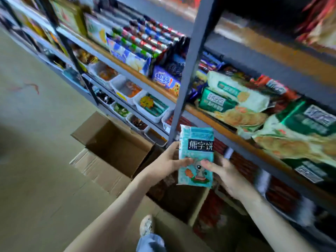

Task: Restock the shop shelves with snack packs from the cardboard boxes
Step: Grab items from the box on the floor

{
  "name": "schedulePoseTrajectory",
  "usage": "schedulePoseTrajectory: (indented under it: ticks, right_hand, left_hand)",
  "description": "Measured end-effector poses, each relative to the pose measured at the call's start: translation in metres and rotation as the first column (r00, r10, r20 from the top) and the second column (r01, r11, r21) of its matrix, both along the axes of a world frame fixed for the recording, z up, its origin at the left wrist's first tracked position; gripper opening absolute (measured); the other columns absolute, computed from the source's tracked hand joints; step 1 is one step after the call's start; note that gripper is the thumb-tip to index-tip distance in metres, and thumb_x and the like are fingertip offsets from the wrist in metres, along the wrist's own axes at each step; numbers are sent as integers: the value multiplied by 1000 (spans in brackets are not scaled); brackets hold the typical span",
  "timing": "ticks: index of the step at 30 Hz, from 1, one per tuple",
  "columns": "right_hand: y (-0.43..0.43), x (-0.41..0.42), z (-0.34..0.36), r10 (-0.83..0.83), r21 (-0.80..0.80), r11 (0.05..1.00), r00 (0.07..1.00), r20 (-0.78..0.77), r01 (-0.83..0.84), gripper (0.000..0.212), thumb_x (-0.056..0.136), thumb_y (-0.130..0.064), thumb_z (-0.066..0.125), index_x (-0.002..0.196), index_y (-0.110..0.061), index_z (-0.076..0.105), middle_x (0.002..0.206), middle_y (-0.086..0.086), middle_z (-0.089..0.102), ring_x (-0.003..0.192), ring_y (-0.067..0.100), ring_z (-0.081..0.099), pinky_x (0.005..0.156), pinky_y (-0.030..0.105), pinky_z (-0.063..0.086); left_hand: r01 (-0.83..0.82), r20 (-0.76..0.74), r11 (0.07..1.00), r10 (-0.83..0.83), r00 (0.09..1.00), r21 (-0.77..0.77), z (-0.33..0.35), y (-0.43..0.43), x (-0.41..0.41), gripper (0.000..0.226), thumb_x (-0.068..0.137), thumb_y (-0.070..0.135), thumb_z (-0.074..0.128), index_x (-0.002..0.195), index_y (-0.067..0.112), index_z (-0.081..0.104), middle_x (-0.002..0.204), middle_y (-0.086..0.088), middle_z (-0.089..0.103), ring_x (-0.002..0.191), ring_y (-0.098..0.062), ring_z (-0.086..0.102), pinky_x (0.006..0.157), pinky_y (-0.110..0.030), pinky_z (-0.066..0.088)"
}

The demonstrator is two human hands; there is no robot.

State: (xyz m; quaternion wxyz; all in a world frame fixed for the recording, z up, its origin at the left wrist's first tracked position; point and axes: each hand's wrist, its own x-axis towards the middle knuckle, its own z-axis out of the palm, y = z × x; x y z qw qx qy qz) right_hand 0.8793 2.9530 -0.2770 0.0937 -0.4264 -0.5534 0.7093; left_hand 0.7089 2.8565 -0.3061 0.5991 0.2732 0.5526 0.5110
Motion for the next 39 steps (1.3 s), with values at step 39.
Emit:
schedulePoseTrajectory:
  ticks: [39]
  right_hand:
    - [169, 392, 234, -612, 859, -9, 676, -410, 513, 101, 71, -23, 83, 146, -15, 16, 137, 4, 27, 129, 16, 27, 105, 28, 29]
  left_hand:
    - [485, -831, 830, 458, -315, 274, 249, 244, 335, 74, 84, 19, 71, 149, 20, 35, 155, -24, 23, 142, -44, 24, 111, -59, 24]
